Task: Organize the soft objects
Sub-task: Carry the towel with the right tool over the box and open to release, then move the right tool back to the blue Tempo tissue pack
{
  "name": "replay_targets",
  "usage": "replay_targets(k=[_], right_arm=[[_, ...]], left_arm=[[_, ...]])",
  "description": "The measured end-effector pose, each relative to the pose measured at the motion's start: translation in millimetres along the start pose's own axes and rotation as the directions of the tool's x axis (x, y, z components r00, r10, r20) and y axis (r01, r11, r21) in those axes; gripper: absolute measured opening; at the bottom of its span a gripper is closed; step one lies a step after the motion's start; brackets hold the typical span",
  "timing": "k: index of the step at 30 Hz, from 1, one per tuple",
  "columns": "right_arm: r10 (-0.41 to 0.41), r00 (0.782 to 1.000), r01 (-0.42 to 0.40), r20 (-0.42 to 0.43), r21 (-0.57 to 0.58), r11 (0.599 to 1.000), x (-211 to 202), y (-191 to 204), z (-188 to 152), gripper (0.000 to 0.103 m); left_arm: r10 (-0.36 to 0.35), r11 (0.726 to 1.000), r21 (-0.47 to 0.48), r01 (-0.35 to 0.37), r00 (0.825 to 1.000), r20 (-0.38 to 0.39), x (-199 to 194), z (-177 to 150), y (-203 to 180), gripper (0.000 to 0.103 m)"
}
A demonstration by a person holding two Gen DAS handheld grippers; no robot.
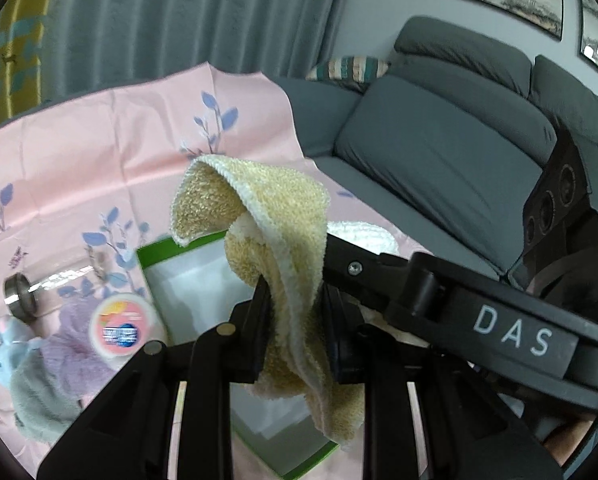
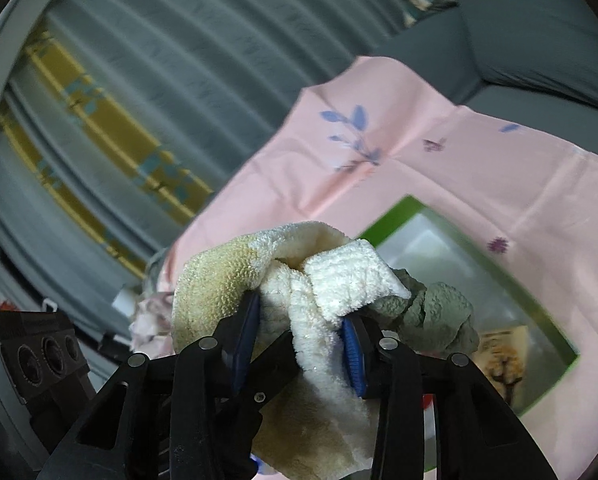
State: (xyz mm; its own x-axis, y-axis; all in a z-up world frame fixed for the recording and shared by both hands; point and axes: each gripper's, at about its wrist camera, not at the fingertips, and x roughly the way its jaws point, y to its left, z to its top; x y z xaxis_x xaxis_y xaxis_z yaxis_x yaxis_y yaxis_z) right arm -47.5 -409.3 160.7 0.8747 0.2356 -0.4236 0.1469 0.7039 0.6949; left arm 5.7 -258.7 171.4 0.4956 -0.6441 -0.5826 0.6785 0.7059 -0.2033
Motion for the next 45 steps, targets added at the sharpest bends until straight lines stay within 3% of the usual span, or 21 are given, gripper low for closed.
replay_targets(k=[14, 26, 30, 34, 37, 39, 45], right_arm=[[-0.131, 0.986, 0.141, -0.099, 0.101, 0.985, 31, -45, 1, 0.027], [-0.18, 0.977, 0.192, -0.111, 0.11, 0.975, 35, -48, -1, 0.027], [-0.21, 0.975, 0.216, -0.076, 0.094, 0.972, 31, -44, 1, 0.027], [-0.226, 0.974, 0.226, -0.006, 0.07, 0.972, 17, -36, 3, 0.027], [-0.225, 0.974, 0.224, 0.031, 0.05, 0.973, 8, -28, 3, 0.05], [-0.219, 0.975, 0.218, 0.045, 0.042, 0.975, 5, -22, 2, 0.074], [-0.24, 0.969, 0.242, 0.048, -0.044, 0.969, 4, 2, -5, 0.086]], left_arm=[[0.021, 0.999, -0.028, -0.026, 0.984, -0.177, 62, -10, 2, 0.023], [-0.03, 0.994, -0.113, 0.004, 0.972, -0.232, 75, -16, 17, 0.03], [0.005, 0.991, -0.127, -0.035, 0.974, -0.225, 69, -14, 21, 0.041], [0.04, 0.991, -0.12, -0.063, 0.981, -0.189, 55, -12, 25, 0.066], [0.058, 0.99, -0.116, -0.077, 0.986, -0.155, 39, -11, 28, 0.08], [0.057, 0.989, -0.128, -0.073, 0.991, -0.125, 27, -11, 32, 0.087], [0.072, 0.984, -0.158, -0.085, 0.994, -0.086, -5, -16, 46, 0.091]])
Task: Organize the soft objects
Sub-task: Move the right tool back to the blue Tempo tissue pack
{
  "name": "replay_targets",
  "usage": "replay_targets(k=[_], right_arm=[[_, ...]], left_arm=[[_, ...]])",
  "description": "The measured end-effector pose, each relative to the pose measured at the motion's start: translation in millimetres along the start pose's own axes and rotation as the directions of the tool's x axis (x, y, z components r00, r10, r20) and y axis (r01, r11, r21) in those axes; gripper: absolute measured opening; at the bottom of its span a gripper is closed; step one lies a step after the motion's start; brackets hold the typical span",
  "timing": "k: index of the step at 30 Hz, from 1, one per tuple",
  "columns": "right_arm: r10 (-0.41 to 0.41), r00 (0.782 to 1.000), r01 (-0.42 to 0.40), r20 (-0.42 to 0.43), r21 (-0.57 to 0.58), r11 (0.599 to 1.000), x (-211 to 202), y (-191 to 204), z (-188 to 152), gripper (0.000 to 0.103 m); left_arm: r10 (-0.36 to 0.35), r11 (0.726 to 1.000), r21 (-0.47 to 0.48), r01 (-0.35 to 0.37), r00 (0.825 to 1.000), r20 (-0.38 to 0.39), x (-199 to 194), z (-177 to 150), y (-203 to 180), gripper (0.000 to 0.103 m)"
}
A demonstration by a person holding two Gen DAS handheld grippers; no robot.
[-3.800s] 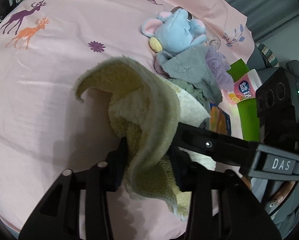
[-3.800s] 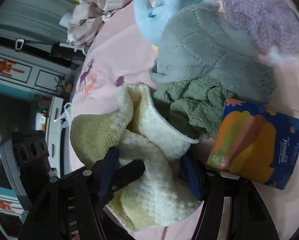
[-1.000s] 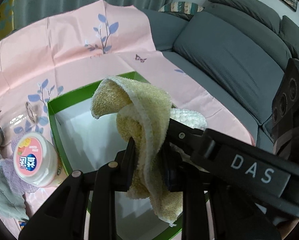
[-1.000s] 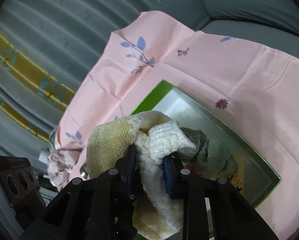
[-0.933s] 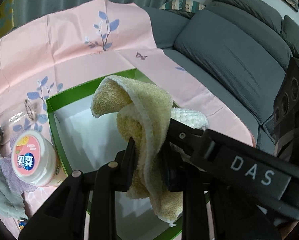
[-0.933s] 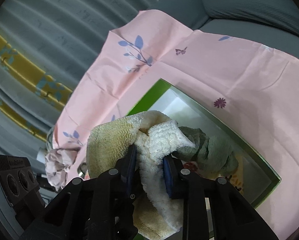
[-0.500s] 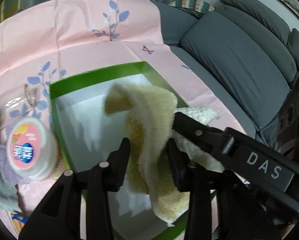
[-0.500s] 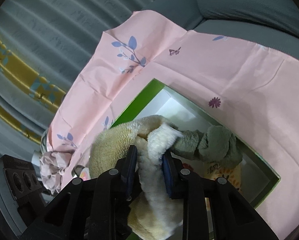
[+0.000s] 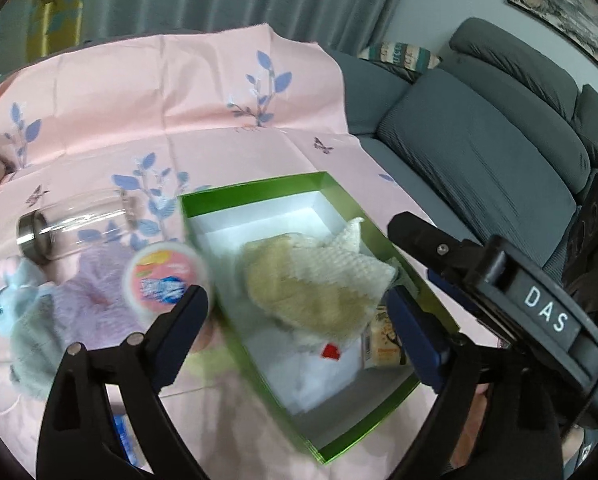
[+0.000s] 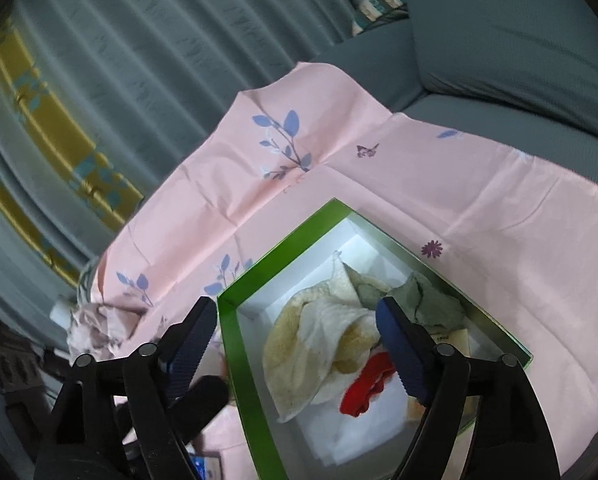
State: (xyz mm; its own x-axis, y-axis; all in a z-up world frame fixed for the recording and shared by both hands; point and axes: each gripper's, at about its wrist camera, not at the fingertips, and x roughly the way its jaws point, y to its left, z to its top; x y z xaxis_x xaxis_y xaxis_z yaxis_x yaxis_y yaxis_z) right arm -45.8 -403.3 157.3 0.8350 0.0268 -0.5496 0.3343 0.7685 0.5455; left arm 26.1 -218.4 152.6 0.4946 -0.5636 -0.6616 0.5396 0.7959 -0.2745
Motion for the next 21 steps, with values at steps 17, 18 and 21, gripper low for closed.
replay_targets(k=[17, 18, 21], right_arm=[[0.108, 0.99, -0.132, -0.094, -0.31, 0.941, -22, 106, -41, 0.09], [0.118, 0.984, -0.154, -0.132, -0.311, 0.938, -19, 113, -46, 0.09], [0.153, 0.958, -0.221, -0.244, -0.282, 0.934, -6, 127, -58, 0.09]], left_arm=[[0.204, 0.948, -0.273, -0.166, 0.972, 0.117, -114, -49, 122, 0.091], [0.205, 0.944, -0.286, -0.165, 0.972, 0.118, -117, -51, 126, 0.091], [0.214, 0.929, -0.328, -0.174, 0.973, 0.09, -122, -66, 144, 0.091]])
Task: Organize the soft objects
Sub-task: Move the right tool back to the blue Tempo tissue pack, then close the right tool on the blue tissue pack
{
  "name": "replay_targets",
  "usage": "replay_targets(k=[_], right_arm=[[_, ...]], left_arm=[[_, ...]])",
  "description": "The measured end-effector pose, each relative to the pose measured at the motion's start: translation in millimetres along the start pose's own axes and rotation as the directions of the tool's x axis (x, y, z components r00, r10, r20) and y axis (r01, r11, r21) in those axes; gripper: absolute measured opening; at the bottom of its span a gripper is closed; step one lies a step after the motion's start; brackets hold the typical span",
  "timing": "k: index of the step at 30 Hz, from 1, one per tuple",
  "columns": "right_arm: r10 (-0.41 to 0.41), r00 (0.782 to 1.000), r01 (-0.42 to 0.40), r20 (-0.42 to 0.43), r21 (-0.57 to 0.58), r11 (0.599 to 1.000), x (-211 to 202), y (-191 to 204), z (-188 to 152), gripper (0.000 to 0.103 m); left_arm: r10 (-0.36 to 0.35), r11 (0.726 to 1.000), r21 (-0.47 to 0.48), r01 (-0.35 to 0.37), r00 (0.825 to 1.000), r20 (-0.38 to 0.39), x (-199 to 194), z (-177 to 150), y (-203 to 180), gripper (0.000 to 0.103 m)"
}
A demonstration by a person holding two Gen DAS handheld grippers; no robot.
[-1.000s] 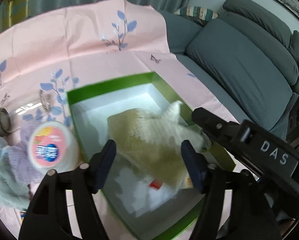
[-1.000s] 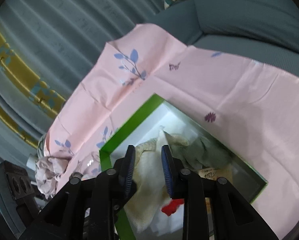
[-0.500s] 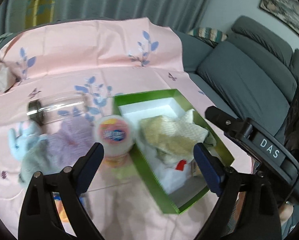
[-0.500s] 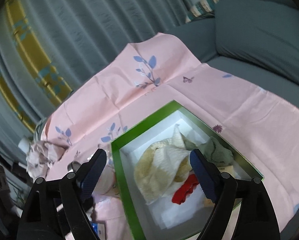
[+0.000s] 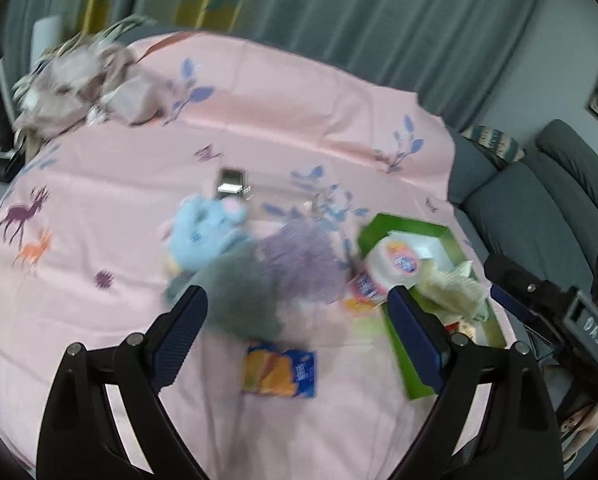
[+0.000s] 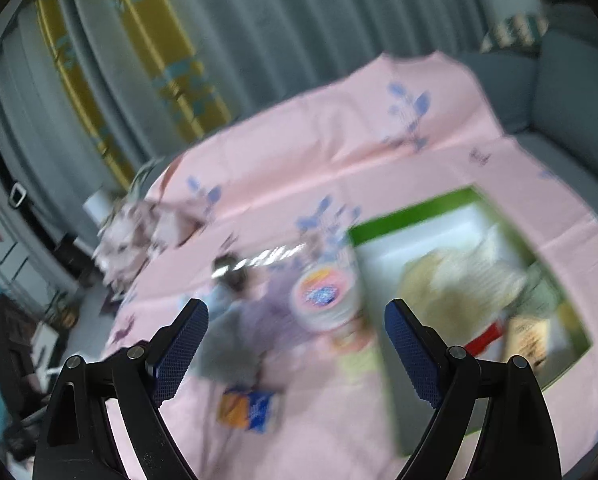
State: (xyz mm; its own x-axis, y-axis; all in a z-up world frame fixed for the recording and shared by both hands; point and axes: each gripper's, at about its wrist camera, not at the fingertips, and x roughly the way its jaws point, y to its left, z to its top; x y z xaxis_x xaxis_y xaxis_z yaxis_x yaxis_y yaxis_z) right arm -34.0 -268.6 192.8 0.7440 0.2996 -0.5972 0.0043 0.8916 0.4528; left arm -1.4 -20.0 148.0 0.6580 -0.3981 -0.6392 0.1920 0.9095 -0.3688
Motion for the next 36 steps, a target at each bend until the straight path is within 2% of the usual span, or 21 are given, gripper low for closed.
replay_targets(k=[2, 7, 9, 13, 17, 19, 22, 26, 28, 30, 33, 36], right_arm=[[0.058, 0.997, -0.06, -0.057, -0.018, 0.998, 14, 9, -5, 0.09], [0.053, 0.986, -0.065, -0.159, -0.072, 0.995, 46, 27, -22, 0.09], [0.075, 0.977, -0.088, -0.202, -0.057, 0.994, 56, 28, -27, 0.09], [0.121, 0.95, -0.123, -0.288, 0.01, 0.992, 75, 27, -37, 0.09], [0.089, 0.938, -0.095, -0.335, -0.002, 0.996, 91, 32, -47, 0.09], [0.103, 0.923, -0.097, -0.372, 0.036, 0.995, 99, 31, -53, 0.09], [0.122, 0.906, -0.103, -0.405, 0.07, 0.992, 109, 30, -59, 0.09], [0.122, 0.891, -0.097, -0.437, 0.081, 0.992, 118, 30, -67, 0.09], [0.115, 0.885, -0.089, -0.452, 0.078, 0.993, 124, 32, -71, 0.09], [0.121, 0.877, -0.089, -0.465, 0.09, 0.992, 129, 31, -74, 0.085], [0.153, 0.856, -0.097, -0.494, 0.138, 0.986, 138, 26, -79, 0.084], [0.144, 0.856, -0.08, -0.497, 0.149, 0.986, 143, 24, -81, 0.076]], left_arm=[[0.01, 1.0, -0.008, -0.01, 0.999, -0.037, 5, -7, 13, 0.091], [0.05, 0.997, -0.062, -0.055, 0.995, -0.081, 21, -26, 36, 0.091], [0.034, 0.998, -0.052, -0.04, 0.991, -0.126, 32, -33, 39, 0.091], [0.003, 0.999, -0.049, -0.011, 0.985, -0.17, 47, -46, 41, 0.09], [-0.071, 0.994, -0.093, 0.052, 0.973, -0.22, 61, -56, 47, 0.09], [-0.092, 0.991, -0.121, 0.064, 0.965, -0.245, 67, -60, 50, 0.088], [-0.104, 0.989, -0.131, 0.07, 0.957, -0.271, 74, -66, 51, 0.084], [-0.102, 0.99, -0.12, 0.072, 0.958, -0.269, 74, -68, 49, 0.083], [-0.107, 0.99, -0.121, 0.076, 0.956, -0.272, 77, -69, 49, 0.077], [-0.111, 0.989, -0.121, 0.079, 0.951, -0.288, 80, -71, 49, 0.072], [-0.111, 0.989, -0.122, 0.078, 0.95, -0.293, 84, -74, 50, 0.068], [-0.11, 0.991, -0.106, 0.082, 0.951, -0.29, 85, -73, 47, 0.057]])
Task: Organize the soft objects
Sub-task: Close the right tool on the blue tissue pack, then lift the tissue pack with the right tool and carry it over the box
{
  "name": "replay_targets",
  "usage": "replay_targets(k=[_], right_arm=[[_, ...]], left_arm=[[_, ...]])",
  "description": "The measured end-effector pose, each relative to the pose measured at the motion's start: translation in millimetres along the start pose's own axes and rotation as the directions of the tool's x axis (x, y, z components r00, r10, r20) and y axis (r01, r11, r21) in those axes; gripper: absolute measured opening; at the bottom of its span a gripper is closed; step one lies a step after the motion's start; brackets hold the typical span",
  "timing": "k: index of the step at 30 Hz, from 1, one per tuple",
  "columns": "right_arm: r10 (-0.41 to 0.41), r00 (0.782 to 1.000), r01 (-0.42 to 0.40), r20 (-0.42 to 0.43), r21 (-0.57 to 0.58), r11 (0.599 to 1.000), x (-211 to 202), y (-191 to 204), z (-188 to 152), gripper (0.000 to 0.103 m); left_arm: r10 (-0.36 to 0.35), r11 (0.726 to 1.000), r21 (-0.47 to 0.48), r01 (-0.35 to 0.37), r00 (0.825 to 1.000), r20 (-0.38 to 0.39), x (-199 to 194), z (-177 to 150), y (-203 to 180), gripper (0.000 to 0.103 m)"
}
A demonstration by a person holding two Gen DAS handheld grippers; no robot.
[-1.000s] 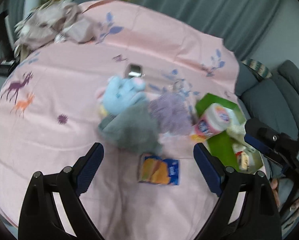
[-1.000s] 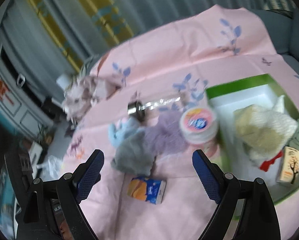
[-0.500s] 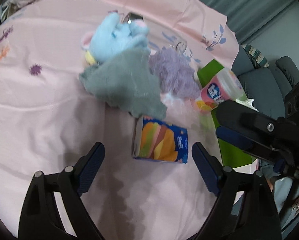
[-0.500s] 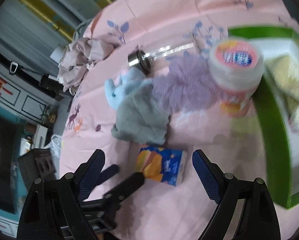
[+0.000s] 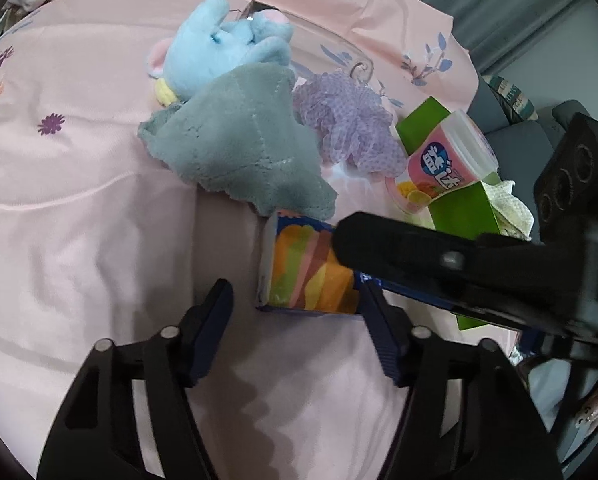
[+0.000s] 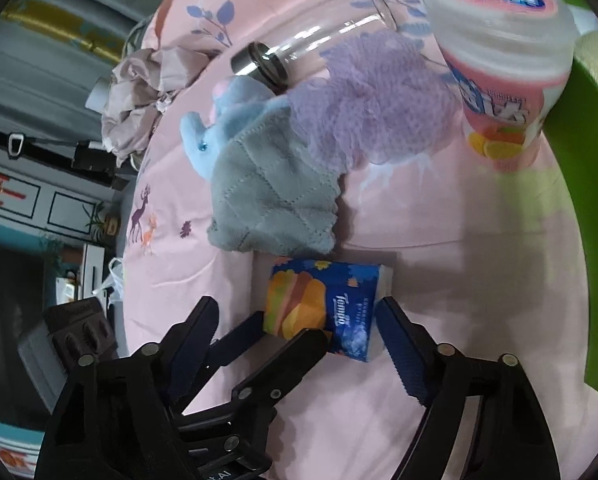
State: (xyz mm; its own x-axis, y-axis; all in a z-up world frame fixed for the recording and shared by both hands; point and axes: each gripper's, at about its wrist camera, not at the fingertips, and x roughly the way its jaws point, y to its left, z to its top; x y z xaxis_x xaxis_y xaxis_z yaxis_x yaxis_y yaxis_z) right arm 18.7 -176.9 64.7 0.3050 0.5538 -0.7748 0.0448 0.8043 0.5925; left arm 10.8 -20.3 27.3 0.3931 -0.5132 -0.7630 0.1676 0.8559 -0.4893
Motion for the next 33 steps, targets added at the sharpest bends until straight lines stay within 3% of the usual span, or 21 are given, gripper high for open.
replay_targets(k=[5, 15, 19, 25, 33], right_arm=[[-0.024, 1.0, 0.024, -0.004, 0.001, 1.0, 4, -1, 2, 0.071], [-0.062, 0.998, 0.063, 0.011, -0.028, 0.998, 8, 2, 0, 0.07], [-0.034, 0.999, 0.036, 0.03, -0.051, 0.998, 4, 8, 0, 0.067], [-0.023, 0.992, 0.042, 0.124, -0.148, 0.988, -14, 29, -6, 0.067], [0.04, 0.962, 0.028, 0.268, -0.243, 0.97, -44, 54, -15, 0.067]], left_arm=[[-0.03, 0.999, -0.024, 0.03, 0.999, -0.011, 2, 0, 5, 0.048], [-0.051, 0.998, -0.049, 0.05, 0.999, -0.013, -5, 3, 9, 0.036], [-0.042, 0.998, -0.046, 0.044, 0.999, 0.023, -19, 3, 10, 0.035], [-0.035, 0.999, -0.008, 0.036, 0.993, 0.108, -40, 3, -1, 0.034], [-0.031, 0.997, 0.074, 0.014, 0.972, 0.235, -73, 1, -16, 0.033]])
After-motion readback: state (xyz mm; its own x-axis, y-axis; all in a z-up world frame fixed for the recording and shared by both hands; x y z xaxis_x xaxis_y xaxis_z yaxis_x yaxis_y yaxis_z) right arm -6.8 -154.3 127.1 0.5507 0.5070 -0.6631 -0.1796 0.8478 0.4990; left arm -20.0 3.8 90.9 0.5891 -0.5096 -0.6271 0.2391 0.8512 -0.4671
